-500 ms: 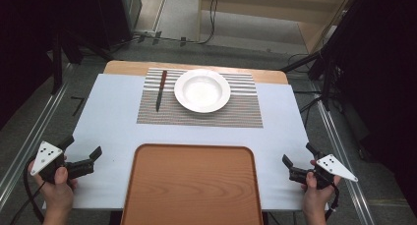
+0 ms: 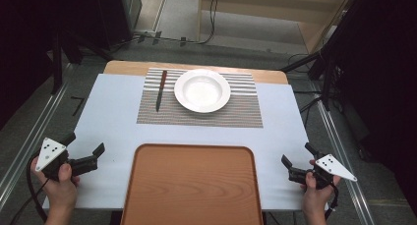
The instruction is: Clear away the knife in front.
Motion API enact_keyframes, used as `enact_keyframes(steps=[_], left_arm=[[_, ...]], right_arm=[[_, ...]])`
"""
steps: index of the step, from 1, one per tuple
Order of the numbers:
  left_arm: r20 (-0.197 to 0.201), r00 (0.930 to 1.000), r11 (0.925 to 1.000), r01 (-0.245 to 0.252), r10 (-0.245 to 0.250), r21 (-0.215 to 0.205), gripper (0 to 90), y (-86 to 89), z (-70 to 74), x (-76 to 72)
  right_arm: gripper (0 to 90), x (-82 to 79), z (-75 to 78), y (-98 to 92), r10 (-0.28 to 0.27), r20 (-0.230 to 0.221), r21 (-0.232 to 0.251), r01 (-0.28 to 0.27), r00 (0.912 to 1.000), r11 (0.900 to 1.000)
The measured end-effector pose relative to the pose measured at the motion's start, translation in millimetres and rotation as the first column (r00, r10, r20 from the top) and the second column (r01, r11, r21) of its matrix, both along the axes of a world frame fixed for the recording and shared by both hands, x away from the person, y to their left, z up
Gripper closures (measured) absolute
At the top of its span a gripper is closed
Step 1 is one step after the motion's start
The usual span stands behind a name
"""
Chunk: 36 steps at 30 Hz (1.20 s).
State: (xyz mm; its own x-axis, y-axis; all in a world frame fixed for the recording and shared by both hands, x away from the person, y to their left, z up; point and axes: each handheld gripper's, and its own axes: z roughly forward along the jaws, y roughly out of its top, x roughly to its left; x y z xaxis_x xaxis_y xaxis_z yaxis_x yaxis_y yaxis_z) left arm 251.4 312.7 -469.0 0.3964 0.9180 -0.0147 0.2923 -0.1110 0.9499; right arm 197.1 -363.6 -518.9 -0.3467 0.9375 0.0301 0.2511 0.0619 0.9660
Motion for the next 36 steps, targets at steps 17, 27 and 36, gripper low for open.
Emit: enact_keyframes(steps=[17, 27, 36], left_arm=[[-0.010, 0.9988, 0.9988, 0.048, -0.048, -0.006, 0.0, -23.5, 24.8, 14.4], [-0.016, 0.9975, 0.9976, 0.069, -0.069, 0.000, 0.0, -40.0, 32.6, 37.4], [-0.021, 0.9966, 0.9969, 0.079, -0.079, 0.001, 0.0, -54.3, 39.4, 58.8]], right_arm=[[0.0, -0.9, 0.4, 1.2, -0.002, -0.001, -0.004, 0.002, 1.0000, 1.000], [0.0, -1.1, 0.3, 1.2, 0.000, 0.002, -0.002, 0.000, 1.0000, 1.000], [0.0, -1.0, 0.2, 0.7, 0.007, 0.006, 0.002, -0.007, 1.0000, 1.000]])
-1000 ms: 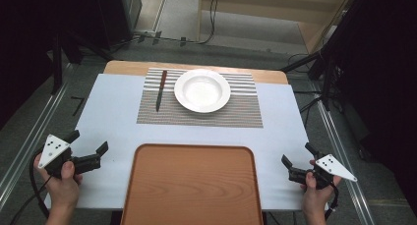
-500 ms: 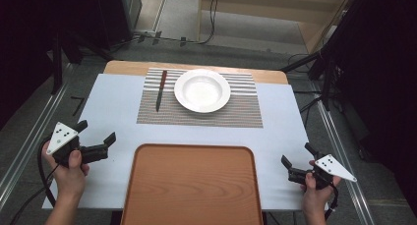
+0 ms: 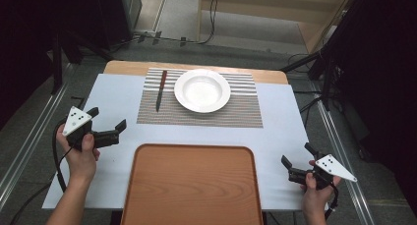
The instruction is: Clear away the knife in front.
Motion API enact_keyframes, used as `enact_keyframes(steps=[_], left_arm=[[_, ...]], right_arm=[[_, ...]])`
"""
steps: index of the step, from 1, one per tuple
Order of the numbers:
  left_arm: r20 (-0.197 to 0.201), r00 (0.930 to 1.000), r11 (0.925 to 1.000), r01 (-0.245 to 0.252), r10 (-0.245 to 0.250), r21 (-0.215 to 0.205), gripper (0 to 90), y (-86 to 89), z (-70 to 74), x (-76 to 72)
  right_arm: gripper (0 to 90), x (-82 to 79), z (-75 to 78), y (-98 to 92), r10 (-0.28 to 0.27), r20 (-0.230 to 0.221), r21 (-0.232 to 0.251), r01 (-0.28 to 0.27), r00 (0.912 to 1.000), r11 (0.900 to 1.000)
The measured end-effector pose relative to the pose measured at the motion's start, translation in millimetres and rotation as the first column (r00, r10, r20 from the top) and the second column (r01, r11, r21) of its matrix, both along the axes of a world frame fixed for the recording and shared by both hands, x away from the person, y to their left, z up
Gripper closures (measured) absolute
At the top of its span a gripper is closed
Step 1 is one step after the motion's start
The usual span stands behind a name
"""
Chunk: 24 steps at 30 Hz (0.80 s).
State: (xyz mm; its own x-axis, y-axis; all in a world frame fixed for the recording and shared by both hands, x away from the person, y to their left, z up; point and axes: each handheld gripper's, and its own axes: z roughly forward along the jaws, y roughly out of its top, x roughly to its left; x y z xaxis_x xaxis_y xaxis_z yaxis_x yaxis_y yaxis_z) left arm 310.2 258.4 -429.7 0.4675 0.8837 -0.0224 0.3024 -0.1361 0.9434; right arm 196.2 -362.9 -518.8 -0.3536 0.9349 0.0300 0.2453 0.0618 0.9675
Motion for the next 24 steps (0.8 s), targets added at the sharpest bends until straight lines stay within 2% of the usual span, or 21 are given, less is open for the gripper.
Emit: enact_keyframes(steps=[11, 24], left_arm=[[-0.009, 0.9999, 0.9998, 0.009, -0.009, -0.020, 0.0, -7.3, 4.5, 19.9], [-0.025, 0.9992, 0.9994, 0.032, -0.032, -0.013, 0.0, -19.4, 10.6, 43.1]], right_arm=[[0.0, -0.2, 0.0, 0.4, 0.002, -0.002, -0.001, -0.002, 1.0000, 1.000], [0.0, 0.1, -0.2, 1.2, 0.009, -0.001, -0.006, -0.009, 1.0000, 1.000]])
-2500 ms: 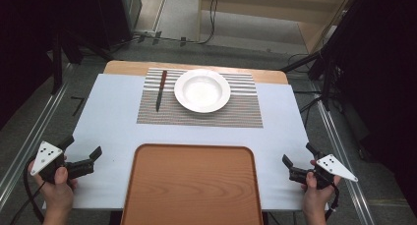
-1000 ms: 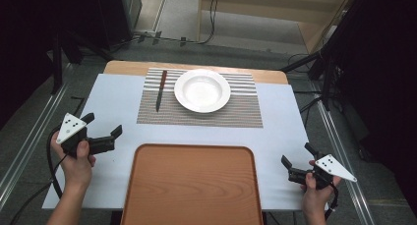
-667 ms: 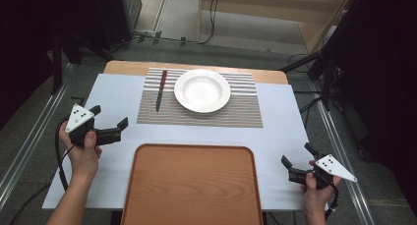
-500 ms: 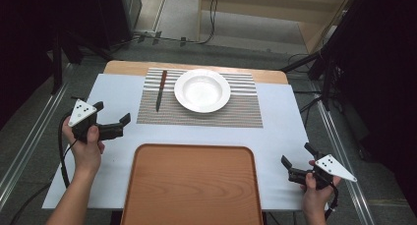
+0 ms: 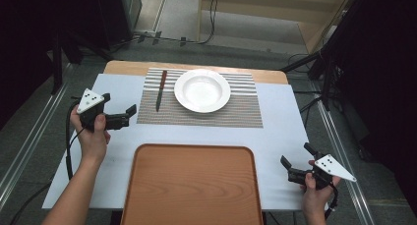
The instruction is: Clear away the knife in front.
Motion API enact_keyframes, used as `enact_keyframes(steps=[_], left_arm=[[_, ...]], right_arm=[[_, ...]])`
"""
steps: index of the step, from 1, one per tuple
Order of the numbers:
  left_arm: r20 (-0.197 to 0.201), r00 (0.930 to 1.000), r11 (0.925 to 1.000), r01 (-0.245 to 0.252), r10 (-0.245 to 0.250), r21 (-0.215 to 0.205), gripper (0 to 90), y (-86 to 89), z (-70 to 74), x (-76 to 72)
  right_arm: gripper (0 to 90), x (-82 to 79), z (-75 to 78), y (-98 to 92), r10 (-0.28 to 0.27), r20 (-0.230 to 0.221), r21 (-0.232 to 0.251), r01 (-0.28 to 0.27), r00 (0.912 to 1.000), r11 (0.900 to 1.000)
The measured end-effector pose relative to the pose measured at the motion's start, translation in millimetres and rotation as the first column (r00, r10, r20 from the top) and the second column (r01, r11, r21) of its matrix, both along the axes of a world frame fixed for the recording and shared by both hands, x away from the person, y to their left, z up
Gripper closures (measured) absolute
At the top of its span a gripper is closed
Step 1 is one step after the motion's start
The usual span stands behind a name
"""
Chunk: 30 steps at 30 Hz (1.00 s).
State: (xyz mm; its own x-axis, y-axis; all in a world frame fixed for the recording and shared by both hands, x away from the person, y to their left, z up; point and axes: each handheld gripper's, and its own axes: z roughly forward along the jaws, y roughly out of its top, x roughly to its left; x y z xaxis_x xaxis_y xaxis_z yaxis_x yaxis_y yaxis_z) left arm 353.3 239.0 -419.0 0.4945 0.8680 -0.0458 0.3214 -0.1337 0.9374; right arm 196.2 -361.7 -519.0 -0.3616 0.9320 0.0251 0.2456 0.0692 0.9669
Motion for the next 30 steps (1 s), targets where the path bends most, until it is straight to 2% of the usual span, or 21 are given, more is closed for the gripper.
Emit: enact_keyframes(steps=[10, 15, 23, 25, 30], left_arm=[[-0.017, 0.9998, 0.9999, 0.001, -0.001, 0.014, 0.0, -12.8, 0.3, 20.7], [-0.041, 0.9991, 0.9999, 0.010, -0.009, 0.011, 0.0, -21.9, -0.8, 35.3], [-0.068, 0.9976, 0.9999, -0.008, 0.009, 0.013, 6.3, -31.5, -2.5, 55.3], [-0.085, 0.9959, 0.9994, -0.030, 0.031, 0.017, 11.2, -34.4, -3.1, 64.7], [-0.116, 0.9922, 0.9989, -0.046, 0.047, 0.014, 13.7, -36.7, -3.7, 78.0]], right_arm=[[0.0, -0.3, 0.1, 0.3, 0.006, 0.003, -0.004, -0.006, 1.0000, 1.000], [0.0, -0.3, 0.1, 0.5, 0.006, 0.003, -0.005, -0.006, 1.0000, 1.000], [0.0, -0.3, 0.1, 0.5, 0.006, 0.004, -0.005, -0.006, 1.0000, 1.000], [0.0, -0.2, 0.0, 0.3, 0.005, 0.005, -0.004, -0.005, 1.0000, 1.000], [0.0, -0.2, 0.0, 0.4, 0.006, 0.005, -0.005, -0.006, 1.0000, 1.000]])
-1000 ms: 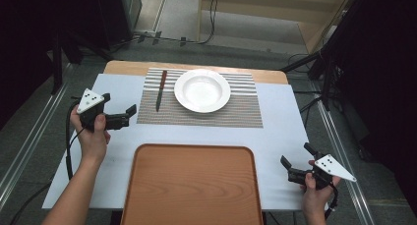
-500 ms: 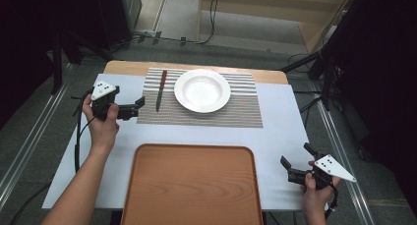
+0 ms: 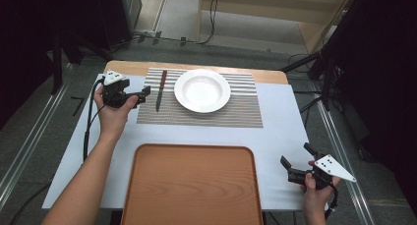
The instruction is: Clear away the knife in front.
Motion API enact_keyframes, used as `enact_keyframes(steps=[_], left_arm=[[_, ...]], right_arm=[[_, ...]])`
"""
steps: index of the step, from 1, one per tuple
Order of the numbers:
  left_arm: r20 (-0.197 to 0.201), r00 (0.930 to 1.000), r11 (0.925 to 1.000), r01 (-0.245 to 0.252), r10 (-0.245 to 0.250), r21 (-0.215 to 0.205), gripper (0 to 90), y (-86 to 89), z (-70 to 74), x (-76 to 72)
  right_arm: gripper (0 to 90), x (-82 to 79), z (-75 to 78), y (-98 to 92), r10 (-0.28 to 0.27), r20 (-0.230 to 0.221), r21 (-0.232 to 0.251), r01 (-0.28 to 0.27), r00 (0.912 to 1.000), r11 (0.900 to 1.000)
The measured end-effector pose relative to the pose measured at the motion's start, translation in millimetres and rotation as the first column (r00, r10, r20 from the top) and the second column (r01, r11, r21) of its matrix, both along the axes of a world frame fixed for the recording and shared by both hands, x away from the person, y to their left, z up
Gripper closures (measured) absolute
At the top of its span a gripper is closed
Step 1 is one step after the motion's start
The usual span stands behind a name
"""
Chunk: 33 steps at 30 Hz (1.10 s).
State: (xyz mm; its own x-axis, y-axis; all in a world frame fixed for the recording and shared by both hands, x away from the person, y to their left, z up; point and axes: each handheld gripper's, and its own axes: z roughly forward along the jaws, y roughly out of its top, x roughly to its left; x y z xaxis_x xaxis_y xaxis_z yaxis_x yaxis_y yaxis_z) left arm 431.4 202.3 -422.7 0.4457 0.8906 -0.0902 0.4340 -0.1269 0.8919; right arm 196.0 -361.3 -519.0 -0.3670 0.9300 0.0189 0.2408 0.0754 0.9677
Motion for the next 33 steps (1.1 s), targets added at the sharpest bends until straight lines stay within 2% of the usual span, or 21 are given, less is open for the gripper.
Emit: enact_keyframes(steps=[9, 10, 12, 14, 15, 16, 17, 23, 28, 29, 33], left_arm=[[-0.075, 0.9967, 0.9995, -0.030, 0.031, 0.012, 21.3, -6.7, -2.2, 28.1], [-0.094, 0.9948, 0.9991, -0.037, 0.039, 0.019, 22.0, -9.0, -3.2, 34.8], [-0.103, 0.9937, 0.9989, -0.041, 0.043, 0.022, 24.6, -10.1, -3.7, 38.2], [-0.144, 0.9888, 0.9990, -0.038, 0.041, 0.024, 27.6, -13.3, -5.9, 49.2], [-0.144, 0.9888, 0.9990, -0.038, 0.041, 0.024, 28.8, -13.3, -5.9, 49.2], [-0.175, 0.9836, 0.9988, -0.038, 0.043, 0.030, 29.1, -16.4, -8.0, 56.6], [-0.175, 0.9836, 0.9988, -0.038, 0.043, 0.030, 30.4, -16.4, -8.0, 56.6], [-0.229, 0.9711, 0.9972, -0.061, 0.069, 0.043, 35.4, -25.1, -16.4, 74.0], [-0.274, 0.9586, 0.9960, -0.064, 0.079, 0.062, 38.6, -29.2, -22.8, 86.4], [-0.282, 0.9559, 0.9954, -0.067, 0.083, 0.069, 41.9, -29.8, -23.5, 88.7], [-0.312, 0.9448, 0.9930, -0.075, 0.100, 0.091, 46.0, -35.2, -27.3, 99.0]], right_arm=[[0.0, 0.4, -0.1, 0.8, -0.001, -0.002, -0.004, 0.001, 1.0000, 1.000], [0.0, 0.5, -0.1, 1.0, -0.003, -0.003, -0.005, 0.003, 1.0000, 1.000], [0.0, 0.4, -0.1, 1.0, -0.003, -0.003, -0.005, 0.003, 1.0000, 1.000], [0.0, 0.4, -0.2, 0.8, -0.007, -0.002, -0.006, 0.007, 1.0000, 1.000], [0.0, 0.4, -0.2, 0.7, -0.009, -0.001, -0.008, 0.009, 1.0000, 1.000], [0.0, 0.4, -0.2, 0.7, -0.010, 0.000, -0.008, 0.010, 1.0000, 1.000], [0.0, 0.4, -0.2, 0.7, -0.010, -0.001, -0.008, 0.010, 0.9999, 1.000], [0.0, 0.4, -0.2, 1.4, -0.012, -0.002, -0.010, 0.012, 0.9999, 1.000], [0.0, 0.6, -0.2, 1.3, -0.012, -0.003, -0.008, 0.012, 0.9999, 1.000], [0.0, 0.7, -0.3, 1.4, -0.014, -0.002, -0.010, 0.014, 0.9999, 1.000], [0.0, 0.7, -0.3, 1.8, -0.014, -0.004, -0.008, 0.014, 0.9999, 1.000]])
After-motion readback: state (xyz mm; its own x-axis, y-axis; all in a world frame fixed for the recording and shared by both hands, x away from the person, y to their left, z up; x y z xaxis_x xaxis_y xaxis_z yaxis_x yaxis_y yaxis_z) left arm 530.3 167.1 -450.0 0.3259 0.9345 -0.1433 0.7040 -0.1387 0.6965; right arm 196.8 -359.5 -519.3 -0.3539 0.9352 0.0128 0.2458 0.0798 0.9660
